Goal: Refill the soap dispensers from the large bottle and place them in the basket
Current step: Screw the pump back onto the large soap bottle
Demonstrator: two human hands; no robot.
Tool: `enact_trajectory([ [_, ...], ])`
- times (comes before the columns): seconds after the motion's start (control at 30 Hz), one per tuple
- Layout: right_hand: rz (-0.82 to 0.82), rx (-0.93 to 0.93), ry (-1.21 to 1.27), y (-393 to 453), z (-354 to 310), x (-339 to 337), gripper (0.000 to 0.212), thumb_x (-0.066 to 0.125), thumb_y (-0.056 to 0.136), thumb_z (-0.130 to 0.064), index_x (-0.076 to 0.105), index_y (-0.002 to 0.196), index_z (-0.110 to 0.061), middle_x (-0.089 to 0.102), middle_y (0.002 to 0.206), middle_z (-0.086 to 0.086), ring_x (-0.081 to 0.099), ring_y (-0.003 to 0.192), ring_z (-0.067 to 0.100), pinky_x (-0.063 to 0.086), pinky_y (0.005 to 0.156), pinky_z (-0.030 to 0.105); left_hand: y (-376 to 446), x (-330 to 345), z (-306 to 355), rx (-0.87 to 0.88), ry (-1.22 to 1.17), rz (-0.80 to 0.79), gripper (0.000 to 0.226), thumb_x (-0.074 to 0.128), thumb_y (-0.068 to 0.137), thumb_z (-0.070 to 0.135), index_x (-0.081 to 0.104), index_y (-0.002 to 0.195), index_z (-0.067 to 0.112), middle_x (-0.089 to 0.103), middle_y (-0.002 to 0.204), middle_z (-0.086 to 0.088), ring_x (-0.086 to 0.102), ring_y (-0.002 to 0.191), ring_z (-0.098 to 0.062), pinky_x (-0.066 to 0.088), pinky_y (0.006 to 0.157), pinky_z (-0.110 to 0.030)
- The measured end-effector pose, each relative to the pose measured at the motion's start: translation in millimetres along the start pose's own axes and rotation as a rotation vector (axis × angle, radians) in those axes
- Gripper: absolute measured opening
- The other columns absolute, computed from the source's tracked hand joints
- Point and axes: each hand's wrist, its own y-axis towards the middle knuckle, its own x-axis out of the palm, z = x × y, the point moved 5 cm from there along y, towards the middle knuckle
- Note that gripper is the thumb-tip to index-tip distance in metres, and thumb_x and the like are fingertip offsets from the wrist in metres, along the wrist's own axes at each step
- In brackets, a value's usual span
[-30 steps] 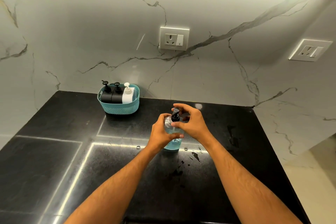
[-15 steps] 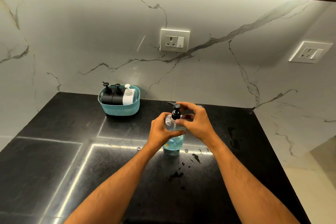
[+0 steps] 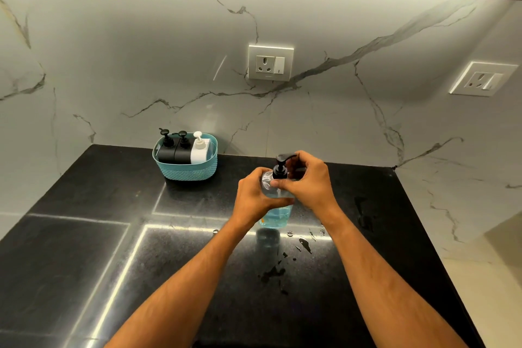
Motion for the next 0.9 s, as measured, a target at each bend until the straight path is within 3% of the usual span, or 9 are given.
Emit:
enact_trajectory([
  [0.1,-0.026,0.025,0.017,0,-3,-1,0.059,0.098,0.063,-0.026,0.068,0.113,-0.014,0.071,0.096,-0.007,0.068,0.089,0.005,0.056,0.077,0.014,0,1,5,0.006,0.007,-0.004,0.072,0.101,0.061,0.039,0.067,0.12,0.017,0.075,0.104,0.01,0.073,0.093,-0.001,0.062,0.083,-0.023],
  [0.23,-0.055,0.005,0.053,0,-6,-9,0.048,0.089,0.075,-0.011,0.072,0.12,-0.014,0.075,0.109,-0.001,0.072,0.101,0.012,0.061,0.09,0.035,-1,-3,11,0.008,-0.004,0.018,0.073,0.102,0.06,0.038,0.067,0.12,0.017,0.076,0.105,0.008,0.073,0.093,-0.004,0.061,0.082,-0.022],
  [0.37,0.015,0.018,0.038,0,-12,-13,0.049,0.098,0.062,-0.023,0.065,0.099,-0.016,0.069,0.091,-0.002,0.067,0.084,0.01,0.059,0.074,0.02,0,-2,20,0.013,-0.007,-0.017,0.071,0.101,0.063,0.034,0.067,0.122,0.016,0.075,0.106,0.01,0.073,0.093,-0.001,0.062,0.085,-0.022],
  [0.5,-0.061,0.014,0.081,0,-15,-15,0.06,0.094,0.071,-0.017,0.065,0.124,-0.021,0.069,0.106,-0.008,0.068,0.101,0.012,0.06,0.088,0.025,-2,-4,26,0.005,-0.012,-0.006,0.07,0.101,0.064,0.032,0.067,0.123,0.015,0.075,0.109,0.007,0.073,0.096,-0.006,0.062,0.087,-0.025],
  [0.57,-0.065,0.003,0.088,-1,-15,-19,0.05,0.089,0.076,-0.01,0.068,0.121,-0.019,0.071,0.107,-0.008,0.07,0.101,0.01,0.06,0.093,0.031,-2,-7,28,0.006,-0.016,0.002,0.07,0.101,0.063,0.031,0.067,0.122,0.015,0.075,0.109,0.005,0.074,0.097,-0.009,0.062,0.087,-0.026],
  [0.63,-0.034,-0.01,0.08,-2,-16,-20,0.043,0.091,0.073,-0.012,0.068,0.11,-0.019,0.072,0.101,-0.008,0.07,0.095,0.008,0.06,0.088,0.025,-2,-8,32,0.014,-0.015,-0.006,0.07,0.102,0.062,0.029,0.068,0.122,0.014,0.076,0.108,0.005,0.074,0.096,-0.009,0.063,0.086,-0.027],
  [0.73,-0.015,0.007,0.098,-2,-19,-18,0.053,0.096,0.066,-0.021,0.064,0.109,-0.016,0.068,0.097,-0.006,0.067,0.091,0.011,0.057,0.079,0.018,-2,-9,36,0.026,-0.015,-0.012,0.069,0.102,0.062,0.029,0.069,0.12,0.015,0.076,0.105,0.006,0.074,0.093,-0.006,0.063,0.085,-0.026],
  [0.83,-0.061,0.001,0.133,-1,-19,-19,0.057,0.09,0.076,-0.017,0.066,0.128,-0.016,0.07,0.108,-0.005,0.068,0.101,0.015,0.06,0.088,0.027,-2,-11,37,0.018,-0.013,0.002,0.07,0.102,0.062,0.03,0.069,0.121,0.014,0.077,0.107,0.005,0.074,0.094,-0.007,0.063,0.086,-0.027],
  [0.9,-0.069,-0.007,0.126,0,-18,-20,0.047,0.087,0.079,-0.011,0.07,0.123,-0.014,0.073,0.112,0.001,0.071,0.103,0.016,0.061,0.091,0.038,-2,-12,37,0.017,-0.009,0.004,0.071,0.102,0.061,0.031,0.069,0.122,0.014,0.077,0.108,0.005,0.074,0.096,-0.008,0.063,0.087,-0.027],
])
